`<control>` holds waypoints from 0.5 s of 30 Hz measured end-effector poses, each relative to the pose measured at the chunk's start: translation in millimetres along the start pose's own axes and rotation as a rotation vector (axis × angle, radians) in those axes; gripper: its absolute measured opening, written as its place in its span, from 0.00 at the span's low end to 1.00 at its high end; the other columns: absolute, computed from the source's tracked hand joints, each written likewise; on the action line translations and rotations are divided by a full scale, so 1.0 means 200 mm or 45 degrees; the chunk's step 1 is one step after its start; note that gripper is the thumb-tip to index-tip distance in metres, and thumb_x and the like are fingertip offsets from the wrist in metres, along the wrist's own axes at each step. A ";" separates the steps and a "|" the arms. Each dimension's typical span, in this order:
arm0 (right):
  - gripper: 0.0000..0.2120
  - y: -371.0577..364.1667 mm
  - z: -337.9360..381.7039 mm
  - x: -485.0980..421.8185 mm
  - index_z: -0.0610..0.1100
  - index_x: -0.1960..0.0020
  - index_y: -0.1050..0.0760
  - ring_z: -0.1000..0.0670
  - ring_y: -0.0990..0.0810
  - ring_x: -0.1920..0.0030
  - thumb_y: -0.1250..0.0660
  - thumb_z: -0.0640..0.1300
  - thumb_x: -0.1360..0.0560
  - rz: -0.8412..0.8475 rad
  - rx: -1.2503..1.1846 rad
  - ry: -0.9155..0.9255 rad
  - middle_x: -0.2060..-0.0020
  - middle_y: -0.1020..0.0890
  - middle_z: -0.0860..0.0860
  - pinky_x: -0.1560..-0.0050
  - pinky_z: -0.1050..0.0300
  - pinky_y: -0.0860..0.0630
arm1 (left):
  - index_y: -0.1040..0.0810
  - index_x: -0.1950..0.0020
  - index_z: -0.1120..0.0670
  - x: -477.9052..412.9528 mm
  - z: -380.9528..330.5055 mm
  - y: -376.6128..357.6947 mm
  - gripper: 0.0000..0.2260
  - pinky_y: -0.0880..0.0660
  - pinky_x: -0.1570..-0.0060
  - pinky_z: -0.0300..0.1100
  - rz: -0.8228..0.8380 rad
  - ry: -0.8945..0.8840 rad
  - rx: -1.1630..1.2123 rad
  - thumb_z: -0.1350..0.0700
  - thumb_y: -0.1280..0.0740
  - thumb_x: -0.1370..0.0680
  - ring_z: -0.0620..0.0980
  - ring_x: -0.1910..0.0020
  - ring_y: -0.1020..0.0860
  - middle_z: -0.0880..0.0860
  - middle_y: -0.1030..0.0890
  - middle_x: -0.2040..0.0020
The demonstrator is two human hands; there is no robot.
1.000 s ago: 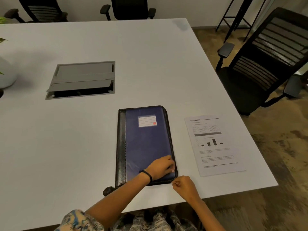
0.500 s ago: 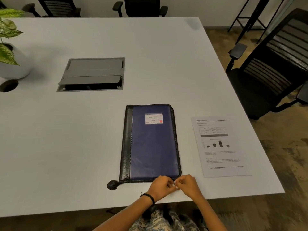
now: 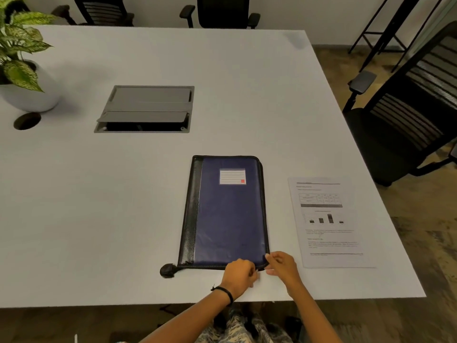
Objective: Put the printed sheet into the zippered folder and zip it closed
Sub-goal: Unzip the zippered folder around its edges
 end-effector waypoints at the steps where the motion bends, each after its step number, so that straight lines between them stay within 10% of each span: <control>1: 0.09 -0.02 0.02 0.00 0.36 0.57 0.25 0.44 0.19 0.61 0.33 0.43 0.26 0.008 0.015 0.006 0.59 0.18 0.38 0.56 0.53 0.19 | 0.19 0.54 0.58 0.00 0.00 0.00 0.13 0.24 0.51 0.46 -0.005 0.002 0.002 0.53 0.40 0.21 0.56 0.56 0.19 0.56 0.14 0.56; 6: 0.15 -0.04 0.09 -0.02 0.43 0.69 0.34 0.42 0.23 0.60 0.34 0.41 0.25 -0.015 0.248 0.048 0.62 0.23 0.39 0.48 0.42 0.20 | 0.20 0.54 0.59 0.01 -0.02 -0.02 0.15 0.26 0.55 0.49 -0.038 -0.007 -0.037 0.52 0.42 0.20 0.58 0.56 0.20 0.59 0.16 0.55; 15: 0.06 -0.02 0.16 -0.06 0.43 0.58 0.33 0.45 0.25 0.50 0.37 0.42 0.23 0.353 0.435 -0.049 0.49 0.25 0.41 0.43 0.49 0.22 | 0.22 0.55 0.59 0.05 0.01 0.00 0.15 0.36 0.63 0.47 -0.083 -0.134 -0.256 0.52 0.44 0.21 0.59 0.58 0.21 0.59 0.17 0.55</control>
Point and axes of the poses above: each hand's wrist, its own x-axis away from the middle knuckle, its own y-axis out of the back of the hand, z = x × y, the point moved 6 cm from there along -x, towards the middle knuckle
